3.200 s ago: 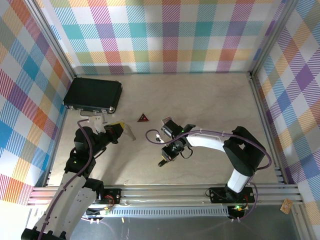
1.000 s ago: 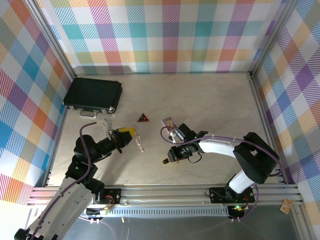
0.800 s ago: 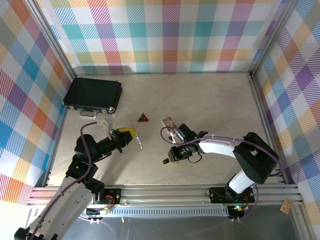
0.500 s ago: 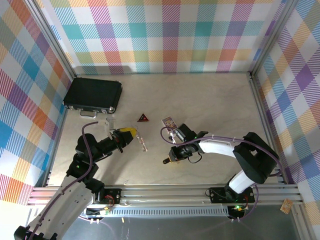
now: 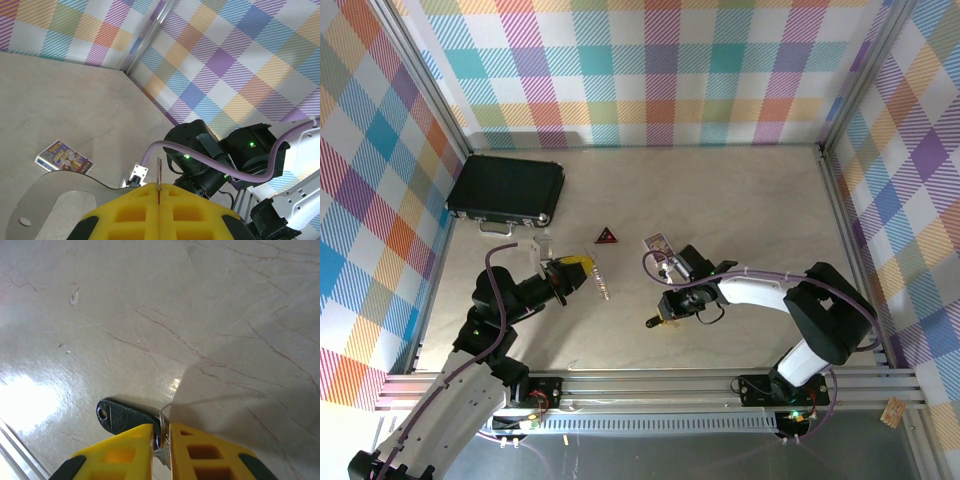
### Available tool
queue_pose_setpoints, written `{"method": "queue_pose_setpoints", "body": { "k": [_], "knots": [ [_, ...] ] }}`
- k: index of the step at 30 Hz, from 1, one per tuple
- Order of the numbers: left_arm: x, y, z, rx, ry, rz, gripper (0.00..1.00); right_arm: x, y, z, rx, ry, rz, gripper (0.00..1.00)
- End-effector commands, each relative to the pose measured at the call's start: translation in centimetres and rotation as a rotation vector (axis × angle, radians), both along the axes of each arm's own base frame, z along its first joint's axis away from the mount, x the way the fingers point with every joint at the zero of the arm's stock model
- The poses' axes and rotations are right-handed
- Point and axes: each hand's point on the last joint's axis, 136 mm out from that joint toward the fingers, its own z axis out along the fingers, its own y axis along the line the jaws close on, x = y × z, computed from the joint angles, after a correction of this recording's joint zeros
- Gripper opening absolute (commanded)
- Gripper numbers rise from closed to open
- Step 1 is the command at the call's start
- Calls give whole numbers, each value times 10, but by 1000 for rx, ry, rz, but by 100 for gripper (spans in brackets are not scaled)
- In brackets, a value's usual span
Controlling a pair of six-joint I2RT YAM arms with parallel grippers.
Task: Put the keys on the keyring
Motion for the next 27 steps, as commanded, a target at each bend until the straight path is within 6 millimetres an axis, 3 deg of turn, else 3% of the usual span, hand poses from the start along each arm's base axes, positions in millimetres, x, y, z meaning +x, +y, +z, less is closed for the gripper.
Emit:
{"method": "queue_pose_setpoints", "body": {
  "k": [1, 22, 27],
  "knots": [
    [-6, -4, 16, -10, -57, -31, 0, -3, 2, -3, 29, 9, 27, 18],
    [-7, -3, 18, -10, -62, -28, 0, -2, -2, 0, 8, -14, 43, 6],
    [-8, -5, 23, -13, -69, -39, 0, -1, 1, 17, 53, -69, 73, 2]
  ]
}}
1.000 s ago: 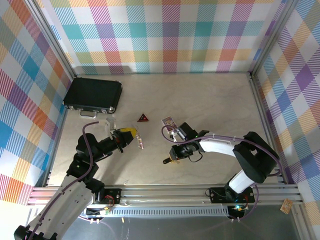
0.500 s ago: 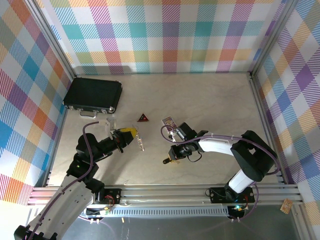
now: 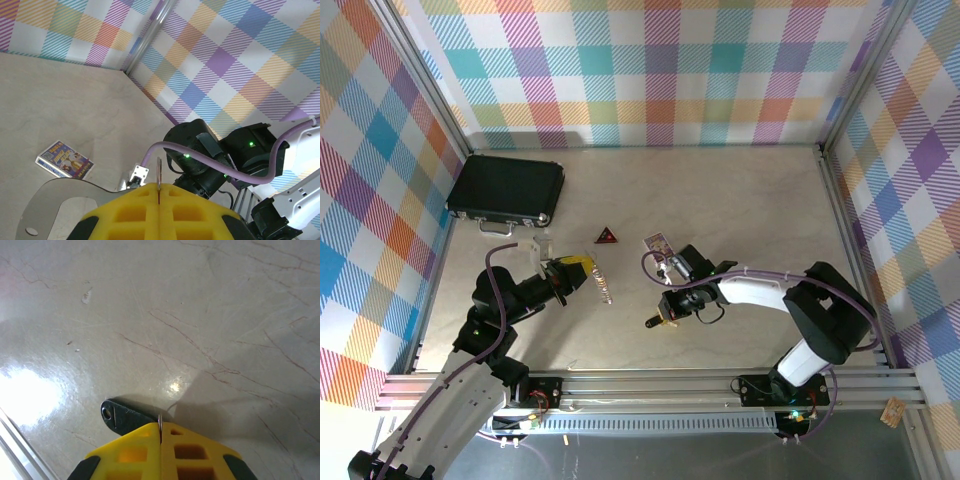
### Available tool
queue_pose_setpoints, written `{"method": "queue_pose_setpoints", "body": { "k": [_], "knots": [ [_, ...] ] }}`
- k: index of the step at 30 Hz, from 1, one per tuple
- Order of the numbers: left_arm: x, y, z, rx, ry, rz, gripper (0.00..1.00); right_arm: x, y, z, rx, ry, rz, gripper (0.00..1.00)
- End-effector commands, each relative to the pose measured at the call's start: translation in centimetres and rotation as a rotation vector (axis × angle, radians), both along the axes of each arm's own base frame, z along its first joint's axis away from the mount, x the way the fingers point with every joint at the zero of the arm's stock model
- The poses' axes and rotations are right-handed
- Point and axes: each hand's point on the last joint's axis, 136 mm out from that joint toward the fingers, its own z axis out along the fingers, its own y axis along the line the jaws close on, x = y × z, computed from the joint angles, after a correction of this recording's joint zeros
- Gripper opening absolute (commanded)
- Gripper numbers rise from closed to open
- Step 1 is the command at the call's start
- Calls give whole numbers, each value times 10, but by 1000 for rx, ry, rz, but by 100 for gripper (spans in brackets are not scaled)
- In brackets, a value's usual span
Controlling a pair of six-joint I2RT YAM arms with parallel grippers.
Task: Put the keys on the keyring
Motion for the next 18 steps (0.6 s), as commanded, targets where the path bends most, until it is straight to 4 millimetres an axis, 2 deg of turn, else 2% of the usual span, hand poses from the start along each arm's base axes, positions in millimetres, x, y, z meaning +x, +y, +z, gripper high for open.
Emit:
{"method": "queue_pose_setpoints", "body": {
  "k": [1, 6, 9, 14, 18],
  "knots": [
    [-8, -5, 25, -17, -70, -42, 0, -1, -2, 20, 44, -64, 39, 2],
    [-9, -10, 34, -18, -86, -69, 0, -6, -1, 68, 124, -253, 134, 0],
    [-12, -15, 39, -15, -99, -90, 0, -14, -3, 105, 191, -388, 194, 0],
    [-23, -31, 46, 12, -133, -167, 0, -36, -6, 174, 388, -609, 282, 0],
    [-39, -47, 54, 33, -183, -245, 0, -53, -11, 215, 503, -720, 336, 0]
  ]
}}
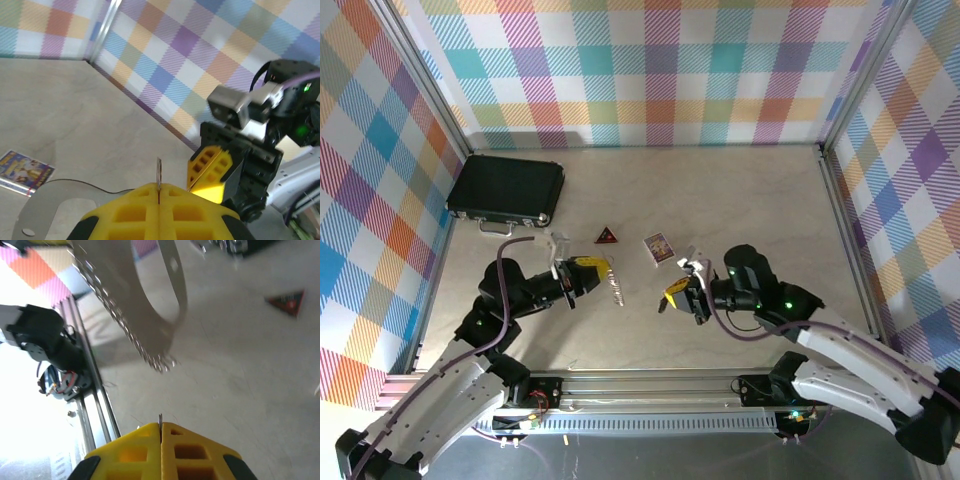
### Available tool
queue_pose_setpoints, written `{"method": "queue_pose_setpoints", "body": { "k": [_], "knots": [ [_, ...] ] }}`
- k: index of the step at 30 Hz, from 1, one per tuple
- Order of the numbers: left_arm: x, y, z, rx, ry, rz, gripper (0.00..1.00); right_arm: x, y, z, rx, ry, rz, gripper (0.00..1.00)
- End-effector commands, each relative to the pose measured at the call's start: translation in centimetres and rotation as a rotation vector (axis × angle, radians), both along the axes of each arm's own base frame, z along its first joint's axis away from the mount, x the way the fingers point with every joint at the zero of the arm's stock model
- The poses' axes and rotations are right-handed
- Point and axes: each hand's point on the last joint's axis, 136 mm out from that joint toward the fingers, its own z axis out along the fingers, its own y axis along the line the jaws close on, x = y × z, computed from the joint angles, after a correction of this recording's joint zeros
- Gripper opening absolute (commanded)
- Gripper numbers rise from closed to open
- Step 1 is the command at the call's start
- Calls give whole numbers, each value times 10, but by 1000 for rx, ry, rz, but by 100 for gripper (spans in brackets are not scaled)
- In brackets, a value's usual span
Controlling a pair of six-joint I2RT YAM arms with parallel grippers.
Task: Put the keys on the keyring
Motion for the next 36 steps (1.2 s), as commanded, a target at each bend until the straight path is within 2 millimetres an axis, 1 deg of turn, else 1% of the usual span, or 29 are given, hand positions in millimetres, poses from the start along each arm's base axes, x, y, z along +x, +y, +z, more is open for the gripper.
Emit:
{"method": "queue_pose_setpoints", "body": {
  "k": [1, 6, 9, 15, 17, 20, 23, 24, 27, 31, 32, 36],
  "knots": [
    [-19, -12, 32, -14, -135, -86, 0, -19, 1, 24, 73, -93, 112, 0],
    [-51, -32, 47, 20, -227, -238, 0, -34, 0, 57, 120, -166, 174, 0],
    [-64, -41, 49, 75, -261, -288, 0, -36, -3, 76, 119, -169, 171, 0],
    [-83, -50, 58, 136, -346, -371, 0, -43, -6, 104, 139, -150, 178, 0],
    [-88, -53, 57, 170, -366, -400, 0, -46, -5, 104, 128, -161, 186, 0],
    [-96, -58, 59, 206, -405, -441, 0, -60, 1, 97, 101, -226, 241, 0],
    [-97, -60, 60, 231, -435, -439, 0, -71, 3, 106, 162, -284, 272, 0],
    [-97, -59, 61, 233, -446, -434, 0, -71, 3, 109, 167, -298, 262, 0],
    [-97, -58, 61, 237, -460, -424, 0, -64, 4, 109, 135, -329, 211, 0],
    [-98, -58, 60, 242, -465, -427, 0, -69, 11, 109, 140, -343, 220, 0],
    [-98, -58, 60, 243, -464, -428, 0, -70, 13, 109, 130, -385, 231, 0],
    [-98, -59, 59, 244, -462, -431, 0, -75, 15, 113, 149, -418, 238, 0]
  ]
}}
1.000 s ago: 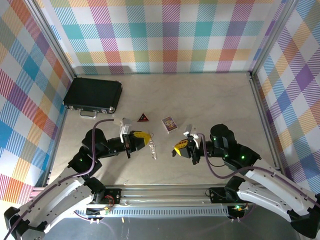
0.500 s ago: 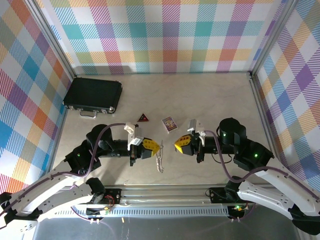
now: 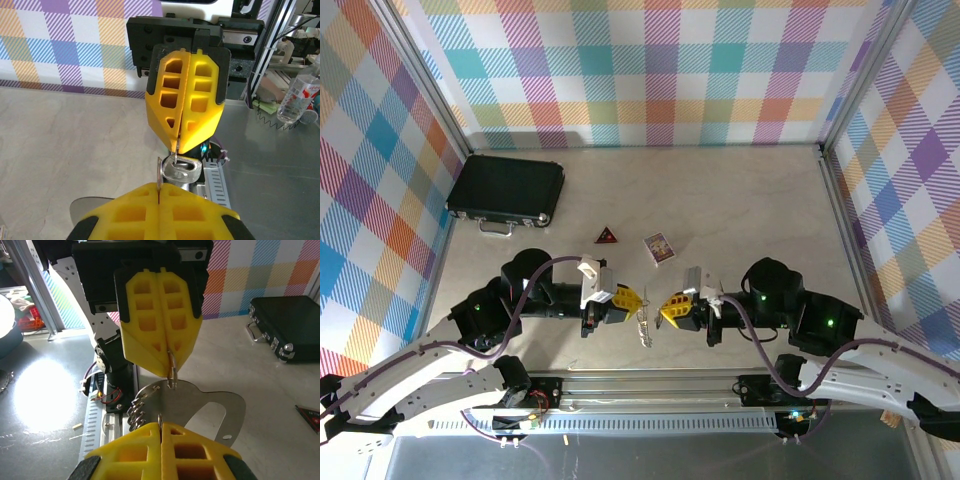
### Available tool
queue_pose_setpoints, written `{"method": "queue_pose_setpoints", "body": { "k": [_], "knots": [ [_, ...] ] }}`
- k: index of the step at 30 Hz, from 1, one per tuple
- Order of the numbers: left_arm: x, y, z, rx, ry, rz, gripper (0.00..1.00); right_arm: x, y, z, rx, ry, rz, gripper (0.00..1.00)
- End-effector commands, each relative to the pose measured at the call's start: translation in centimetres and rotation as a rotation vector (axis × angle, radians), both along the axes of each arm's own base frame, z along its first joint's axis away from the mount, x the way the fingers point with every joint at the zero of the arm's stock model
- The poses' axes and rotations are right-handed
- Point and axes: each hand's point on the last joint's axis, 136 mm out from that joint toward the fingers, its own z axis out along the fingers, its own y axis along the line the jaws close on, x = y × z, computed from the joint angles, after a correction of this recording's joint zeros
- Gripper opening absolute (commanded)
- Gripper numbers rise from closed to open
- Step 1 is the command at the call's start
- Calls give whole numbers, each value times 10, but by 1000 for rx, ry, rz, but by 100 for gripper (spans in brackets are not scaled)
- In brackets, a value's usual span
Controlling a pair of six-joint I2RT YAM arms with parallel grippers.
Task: Put the keys on the keyring
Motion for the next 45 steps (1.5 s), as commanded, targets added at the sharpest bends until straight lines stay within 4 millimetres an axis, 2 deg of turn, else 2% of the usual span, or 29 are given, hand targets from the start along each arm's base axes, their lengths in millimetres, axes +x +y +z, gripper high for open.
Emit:
{"method": "queue_pose_setpoints", "body": {
  "k": [1, 18, 45],
  "knots": [
    [-4, 1, 18, -42, -49, -12, 0, 3, 3, 16, 68, -81, -17, 0],
    [-3, 1, 17, -48, -53, 3, 0, 12, 7, 21, 70, -79, -68, 0],
    [0, 1, 13, -51, -50, 18, 0, 14, 11, 24, 89, -74, -73, 0]
  ]
}}
